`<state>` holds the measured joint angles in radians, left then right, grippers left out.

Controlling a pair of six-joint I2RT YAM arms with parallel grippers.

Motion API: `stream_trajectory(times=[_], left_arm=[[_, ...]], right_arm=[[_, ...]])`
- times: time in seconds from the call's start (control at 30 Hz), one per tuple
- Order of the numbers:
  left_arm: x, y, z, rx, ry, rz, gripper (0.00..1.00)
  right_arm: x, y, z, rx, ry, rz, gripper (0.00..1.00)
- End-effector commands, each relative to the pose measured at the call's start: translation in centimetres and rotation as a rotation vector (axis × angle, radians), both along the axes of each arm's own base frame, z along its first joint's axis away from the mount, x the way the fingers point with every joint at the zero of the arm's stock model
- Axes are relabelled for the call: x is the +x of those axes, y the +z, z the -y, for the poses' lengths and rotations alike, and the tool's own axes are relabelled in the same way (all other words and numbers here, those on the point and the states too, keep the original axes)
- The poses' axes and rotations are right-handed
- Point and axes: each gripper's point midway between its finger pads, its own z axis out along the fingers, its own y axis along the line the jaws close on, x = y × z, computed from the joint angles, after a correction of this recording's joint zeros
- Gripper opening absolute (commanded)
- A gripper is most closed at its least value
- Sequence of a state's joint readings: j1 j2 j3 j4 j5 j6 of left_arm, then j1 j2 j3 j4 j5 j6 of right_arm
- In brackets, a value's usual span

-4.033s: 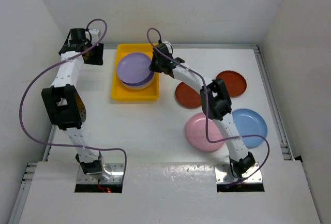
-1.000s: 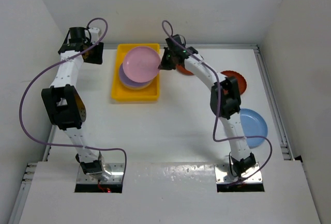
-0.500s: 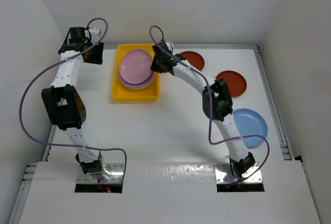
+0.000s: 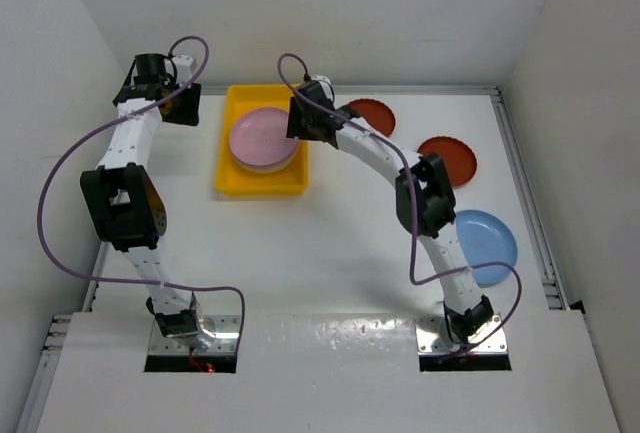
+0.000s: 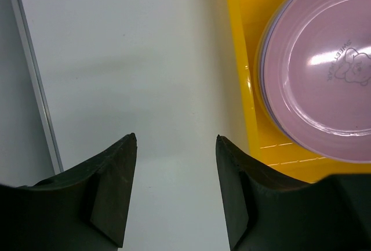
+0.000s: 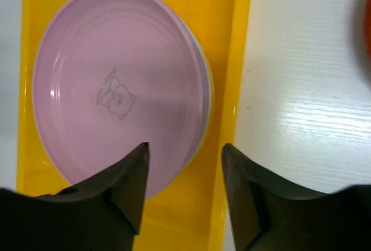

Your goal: Place the plates into the plastic bin on the countertop

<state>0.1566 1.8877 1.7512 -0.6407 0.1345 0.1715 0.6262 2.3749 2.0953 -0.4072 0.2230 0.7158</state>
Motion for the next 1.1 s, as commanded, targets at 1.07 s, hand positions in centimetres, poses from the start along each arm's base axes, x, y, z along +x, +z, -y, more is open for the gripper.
stream_trajectory(times=[1.07], left_arm=[[1.8,1.8,1.5,-0.062,-0.053,0.062,0.59]], right_arm=[[-36.6,-10.1,47.4,0.203,-1.282,-0.475,0.67]])
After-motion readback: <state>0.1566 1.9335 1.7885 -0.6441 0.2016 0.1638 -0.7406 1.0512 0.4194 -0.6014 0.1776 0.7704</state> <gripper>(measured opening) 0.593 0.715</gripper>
